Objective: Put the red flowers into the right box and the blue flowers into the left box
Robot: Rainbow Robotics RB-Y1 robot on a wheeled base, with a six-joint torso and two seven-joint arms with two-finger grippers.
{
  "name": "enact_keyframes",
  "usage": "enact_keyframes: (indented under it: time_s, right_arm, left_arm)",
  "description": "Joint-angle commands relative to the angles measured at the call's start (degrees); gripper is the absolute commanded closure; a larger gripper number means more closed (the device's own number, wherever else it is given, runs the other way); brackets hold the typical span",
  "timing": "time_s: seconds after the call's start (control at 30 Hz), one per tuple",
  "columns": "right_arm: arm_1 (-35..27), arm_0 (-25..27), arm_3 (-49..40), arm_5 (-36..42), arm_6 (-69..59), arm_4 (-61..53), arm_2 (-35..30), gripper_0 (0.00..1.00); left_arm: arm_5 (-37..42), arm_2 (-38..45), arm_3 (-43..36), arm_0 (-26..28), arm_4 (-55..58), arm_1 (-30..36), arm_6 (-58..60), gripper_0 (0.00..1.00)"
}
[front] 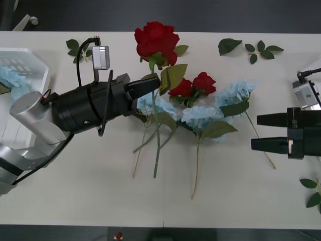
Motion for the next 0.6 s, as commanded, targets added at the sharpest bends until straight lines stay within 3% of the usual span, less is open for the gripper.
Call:
enact_keyframes:
  time_s: [0.03,0.27,0.6]
  right_arm:
    - [3.17,0.86,-2.24,1.38,6.37,-1.01,-0.24,0.0]
    - [10.47,0.77,-1.98,2.52,6.81,-1.18,1.52,0.0]
    - [18.47,-3.62,3.56,2.44,6.37,-1.18,7.58,0.0]
  left_arm:
    - [-1.17,1.05,-1.4,-1.57,1.2,-1.71,1.52,1.0]
    - [-4.16,1.14,-1.48,-2.36,1.2,-5.57,1.52,1.0]
    - [-4.68,1.93,-1.48,-4.03,-1.44,-8.3,1.52,1.0]
